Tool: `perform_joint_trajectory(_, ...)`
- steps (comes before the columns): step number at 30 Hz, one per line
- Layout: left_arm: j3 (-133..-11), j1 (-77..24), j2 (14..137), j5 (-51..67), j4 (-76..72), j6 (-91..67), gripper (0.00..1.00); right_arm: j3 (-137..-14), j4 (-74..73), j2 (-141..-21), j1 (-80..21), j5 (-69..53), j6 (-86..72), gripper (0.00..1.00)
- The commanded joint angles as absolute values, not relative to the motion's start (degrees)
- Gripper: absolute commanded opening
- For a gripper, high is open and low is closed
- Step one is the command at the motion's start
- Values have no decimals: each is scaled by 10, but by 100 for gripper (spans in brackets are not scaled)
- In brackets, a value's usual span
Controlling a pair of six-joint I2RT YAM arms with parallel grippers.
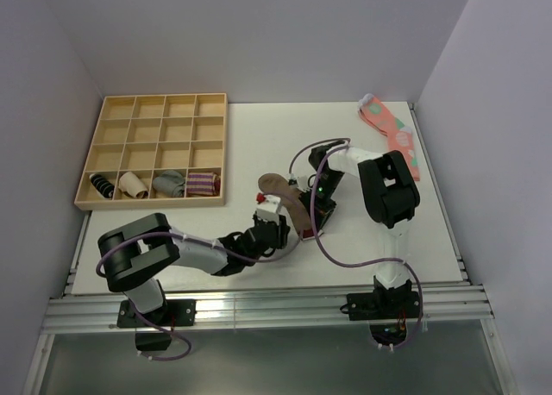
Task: Roll the socks
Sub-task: Roll the sock at the center of the board.
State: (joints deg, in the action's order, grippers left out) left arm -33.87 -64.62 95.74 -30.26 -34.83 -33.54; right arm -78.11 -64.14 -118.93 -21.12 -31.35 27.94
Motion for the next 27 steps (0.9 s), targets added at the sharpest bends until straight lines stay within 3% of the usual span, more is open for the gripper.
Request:
perform_joint_trajectory(1, -332, -671, 940, -266, -487, -253, 47, -786, -605, -1214, -217, -294, 279, 0)
perform_joint_trajectory(19, -425, -697, 984, -90, -430, -165, 39, -795, -608, -1221, -217, -294, 269, 0)
perform_joint_trajectory(27, -442, -692, 1025, -73, -417, -153, 36, -802, -612, -1223, -217, -294, 265, 0)
